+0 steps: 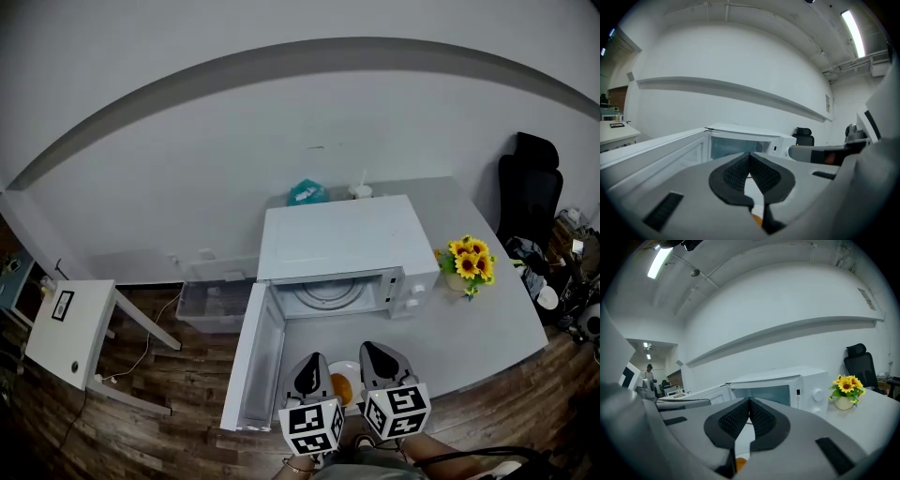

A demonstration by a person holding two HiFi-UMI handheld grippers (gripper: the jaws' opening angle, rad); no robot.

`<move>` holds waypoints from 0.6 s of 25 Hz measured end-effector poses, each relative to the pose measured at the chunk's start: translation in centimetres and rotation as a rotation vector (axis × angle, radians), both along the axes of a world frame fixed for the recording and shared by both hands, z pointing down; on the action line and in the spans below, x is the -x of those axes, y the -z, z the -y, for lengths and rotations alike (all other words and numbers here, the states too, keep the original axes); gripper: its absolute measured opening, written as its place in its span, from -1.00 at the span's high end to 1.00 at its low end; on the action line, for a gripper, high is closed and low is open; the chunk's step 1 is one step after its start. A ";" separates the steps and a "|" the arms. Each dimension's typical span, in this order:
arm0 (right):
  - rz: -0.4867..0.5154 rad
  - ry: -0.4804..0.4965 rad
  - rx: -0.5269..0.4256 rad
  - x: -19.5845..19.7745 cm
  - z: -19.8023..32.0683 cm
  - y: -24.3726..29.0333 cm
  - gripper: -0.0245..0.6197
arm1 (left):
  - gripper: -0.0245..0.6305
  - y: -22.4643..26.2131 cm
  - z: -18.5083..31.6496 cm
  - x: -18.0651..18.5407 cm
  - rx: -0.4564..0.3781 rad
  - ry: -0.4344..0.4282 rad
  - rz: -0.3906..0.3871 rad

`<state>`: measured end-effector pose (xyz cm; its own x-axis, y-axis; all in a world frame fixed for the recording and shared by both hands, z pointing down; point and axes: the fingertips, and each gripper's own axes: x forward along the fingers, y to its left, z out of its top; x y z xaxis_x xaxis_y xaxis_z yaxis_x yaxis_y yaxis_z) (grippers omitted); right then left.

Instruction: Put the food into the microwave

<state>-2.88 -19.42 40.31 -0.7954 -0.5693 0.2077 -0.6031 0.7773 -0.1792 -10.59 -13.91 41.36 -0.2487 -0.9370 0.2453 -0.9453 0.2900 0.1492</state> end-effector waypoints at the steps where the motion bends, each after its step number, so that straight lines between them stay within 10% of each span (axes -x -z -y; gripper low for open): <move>1: 0.002 0.007 0.000 0.2 0.2 0.1 0.88 | 0.92 0.1 0.2 0.0 -0.002 0.005 0.000; 15: -0.033 0.084 0.095 1.2 0.7 -4.5 0.86 | 0.91 -4.6 -0.1 0.7 0.067 0.083 -0.113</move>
